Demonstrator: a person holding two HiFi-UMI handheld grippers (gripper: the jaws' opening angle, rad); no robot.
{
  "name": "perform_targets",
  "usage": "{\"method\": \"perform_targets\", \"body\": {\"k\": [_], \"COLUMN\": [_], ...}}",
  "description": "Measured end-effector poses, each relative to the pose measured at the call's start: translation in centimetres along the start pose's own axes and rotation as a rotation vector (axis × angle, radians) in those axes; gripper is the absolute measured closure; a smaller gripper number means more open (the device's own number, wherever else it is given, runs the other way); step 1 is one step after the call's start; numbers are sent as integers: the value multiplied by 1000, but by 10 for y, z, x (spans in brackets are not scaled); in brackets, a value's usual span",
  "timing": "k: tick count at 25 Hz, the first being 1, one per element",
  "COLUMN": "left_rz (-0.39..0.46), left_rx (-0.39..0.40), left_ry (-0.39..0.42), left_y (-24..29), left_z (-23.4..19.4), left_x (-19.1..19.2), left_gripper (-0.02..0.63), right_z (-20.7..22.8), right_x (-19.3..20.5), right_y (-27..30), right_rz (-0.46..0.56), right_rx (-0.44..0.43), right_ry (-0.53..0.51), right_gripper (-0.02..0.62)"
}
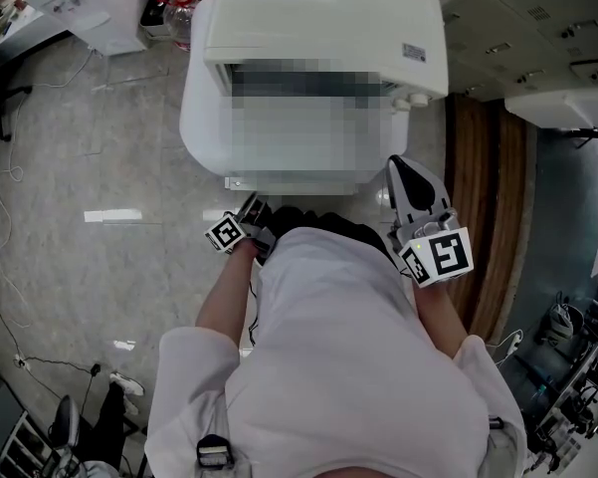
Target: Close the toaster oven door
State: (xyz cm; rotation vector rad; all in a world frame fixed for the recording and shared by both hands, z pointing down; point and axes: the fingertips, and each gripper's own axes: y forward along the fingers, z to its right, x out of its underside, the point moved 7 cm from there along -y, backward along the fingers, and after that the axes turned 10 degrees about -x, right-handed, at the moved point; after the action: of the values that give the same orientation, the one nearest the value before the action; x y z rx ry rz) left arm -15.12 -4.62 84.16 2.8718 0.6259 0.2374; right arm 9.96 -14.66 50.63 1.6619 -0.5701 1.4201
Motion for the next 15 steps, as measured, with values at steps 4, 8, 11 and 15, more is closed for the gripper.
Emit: {"method": "perform_targets", "body": {"k": [4, 8, 11, 15], "left_rz": [-13, -14, -23, -36], "left_rx": [-21, -27, -40, -73], "left_ry": [14, 20, 0, -41], "left_y": [-1, -7, -9, -13], "left_z": [8, 19, 28, 41], "left_x": [-2, -1, -4, -3], "left_gripper": [520, 520, 522, 523], "right_z": [0, -2, -5, -9], "right_x": [-5, -13, -25, -41], "right_y": [-3, -9, -12, -16], "right_rz": [5, 12, 13, 26], "right_rx": [6, 18, 20, 12], "right_ry": [14, 40, 10, 15], "right_gripper": [586, 586, 586, 586]}}
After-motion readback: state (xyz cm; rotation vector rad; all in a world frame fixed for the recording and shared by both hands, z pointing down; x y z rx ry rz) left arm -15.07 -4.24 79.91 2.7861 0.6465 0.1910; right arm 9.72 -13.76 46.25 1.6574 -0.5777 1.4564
